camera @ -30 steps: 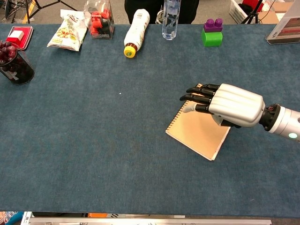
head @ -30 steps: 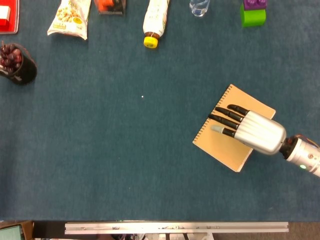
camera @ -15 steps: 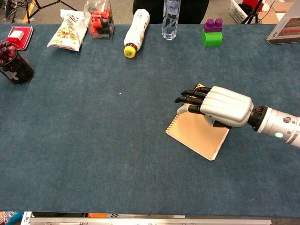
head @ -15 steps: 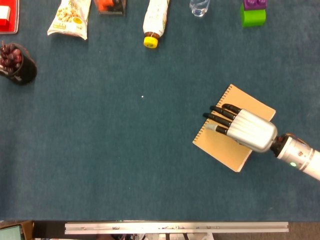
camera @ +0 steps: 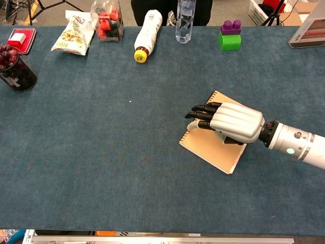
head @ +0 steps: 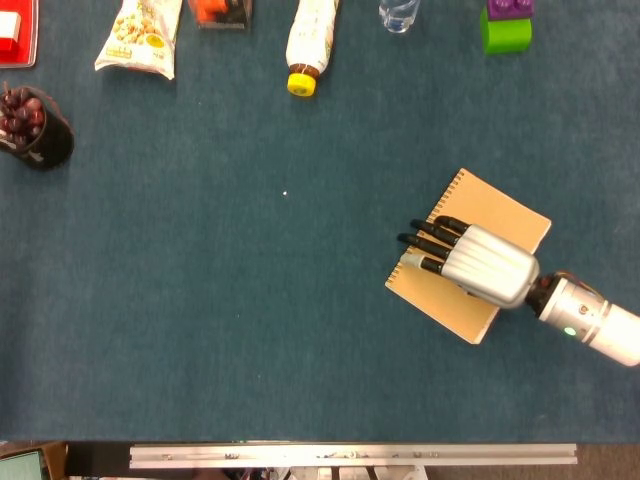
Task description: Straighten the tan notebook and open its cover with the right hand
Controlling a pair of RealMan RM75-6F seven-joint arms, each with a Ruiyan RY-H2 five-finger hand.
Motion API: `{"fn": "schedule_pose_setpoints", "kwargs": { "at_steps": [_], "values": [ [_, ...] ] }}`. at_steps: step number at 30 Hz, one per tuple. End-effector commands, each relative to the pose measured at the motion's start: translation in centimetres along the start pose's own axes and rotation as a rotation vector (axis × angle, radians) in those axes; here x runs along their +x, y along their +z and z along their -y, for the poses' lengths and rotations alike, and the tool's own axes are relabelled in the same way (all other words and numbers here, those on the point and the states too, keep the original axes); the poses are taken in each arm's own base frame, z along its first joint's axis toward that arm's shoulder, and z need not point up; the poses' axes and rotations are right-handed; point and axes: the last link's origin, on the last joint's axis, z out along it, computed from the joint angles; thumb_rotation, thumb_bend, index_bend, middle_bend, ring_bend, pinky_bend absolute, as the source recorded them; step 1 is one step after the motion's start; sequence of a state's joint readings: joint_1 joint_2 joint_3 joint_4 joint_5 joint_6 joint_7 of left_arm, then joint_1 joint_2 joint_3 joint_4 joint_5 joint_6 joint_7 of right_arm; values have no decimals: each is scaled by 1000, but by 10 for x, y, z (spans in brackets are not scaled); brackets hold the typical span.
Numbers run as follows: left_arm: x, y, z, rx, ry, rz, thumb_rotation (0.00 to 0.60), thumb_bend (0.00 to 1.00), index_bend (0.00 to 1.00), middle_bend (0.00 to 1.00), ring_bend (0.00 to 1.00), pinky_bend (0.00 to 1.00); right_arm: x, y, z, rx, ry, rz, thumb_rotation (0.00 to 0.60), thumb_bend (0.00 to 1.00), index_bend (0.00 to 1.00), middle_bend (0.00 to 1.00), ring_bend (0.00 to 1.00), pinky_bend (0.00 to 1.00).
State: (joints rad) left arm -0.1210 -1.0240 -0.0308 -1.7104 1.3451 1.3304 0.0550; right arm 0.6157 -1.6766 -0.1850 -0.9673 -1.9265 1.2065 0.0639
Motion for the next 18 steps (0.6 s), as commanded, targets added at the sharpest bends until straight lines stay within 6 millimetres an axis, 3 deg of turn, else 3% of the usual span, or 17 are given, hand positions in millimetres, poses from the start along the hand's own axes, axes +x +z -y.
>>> {"fn": "schedule_pose_setpoints", "kwargs": {
  "at_steps": [1, 18],
  "values": [
    [0, 0, 0, 0, -1, 0, 600, 173, 400, 388, 461, 400, -2, 2, 1, 1, 8, -4, 600, 1000, 244, 156, 97, 227],
    [1, -1, 0, -2, -8, 2, 600, 173, 400, 389, 461, 400, -5, 11, 0, -6, 10, -8, 600, 1000, 244, 160, 97, 227]
  ]
}}
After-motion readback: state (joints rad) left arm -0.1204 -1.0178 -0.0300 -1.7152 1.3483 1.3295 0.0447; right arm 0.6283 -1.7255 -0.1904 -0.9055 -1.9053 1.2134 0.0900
